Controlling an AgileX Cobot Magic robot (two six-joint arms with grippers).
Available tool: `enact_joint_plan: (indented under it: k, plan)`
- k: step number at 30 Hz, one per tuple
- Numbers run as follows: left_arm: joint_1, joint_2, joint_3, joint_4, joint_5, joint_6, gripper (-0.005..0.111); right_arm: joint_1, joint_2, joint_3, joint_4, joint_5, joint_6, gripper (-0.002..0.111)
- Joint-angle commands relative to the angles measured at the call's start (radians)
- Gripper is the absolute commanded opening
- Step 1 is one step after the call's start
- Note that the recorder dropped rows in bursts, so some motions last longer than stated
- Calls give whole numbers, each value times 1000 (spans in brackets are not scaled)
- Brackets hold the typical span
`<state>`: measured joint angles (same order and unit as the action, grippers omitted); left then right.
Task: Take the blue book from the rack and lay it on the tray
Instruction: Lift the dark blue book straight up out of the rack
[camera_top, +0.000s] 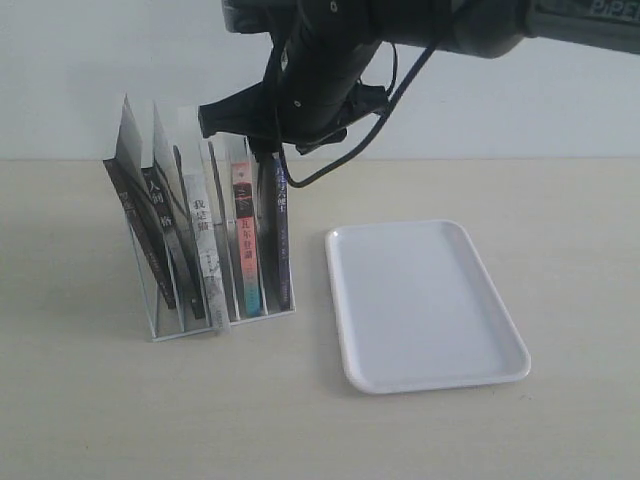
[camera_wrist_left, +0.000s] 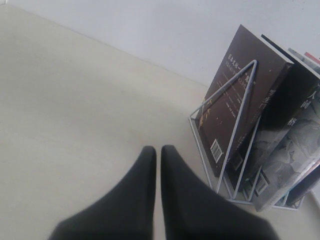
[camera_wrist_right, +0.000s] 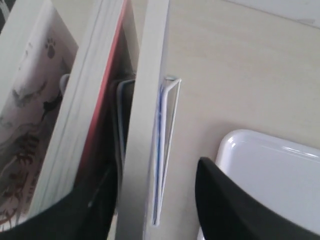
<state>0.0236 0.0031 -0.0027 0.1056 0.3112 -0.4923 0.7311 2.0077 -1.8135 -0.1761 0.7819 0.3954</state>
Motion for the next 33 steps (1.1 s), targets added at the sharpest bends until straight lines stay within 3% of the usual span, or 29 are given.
enact_joint_plan:
  k: [1,12,15,18,19,33]
  plan:
    - [2,-3,3,-9,-4,5,4,-4,28,-49,15,40,-19,47]
    - [2,-3,3,-9,-4,5,4,-4,67,-65,72,74,-37,46]
    - [2,-3,3,-9,-4,5,4,-4,69,-65,74,77,-37,29]
    - [2,-3,3,-9,-4,5,4,-4,69,-84,74,90,-37,2]
    - [2,-3,3,-9,-4,5,4,-4,69,-96,74,98,-37,0]
    - [2,-3,3,-9,-6,5,4,-3,19,-415,-3,372,-55,0]
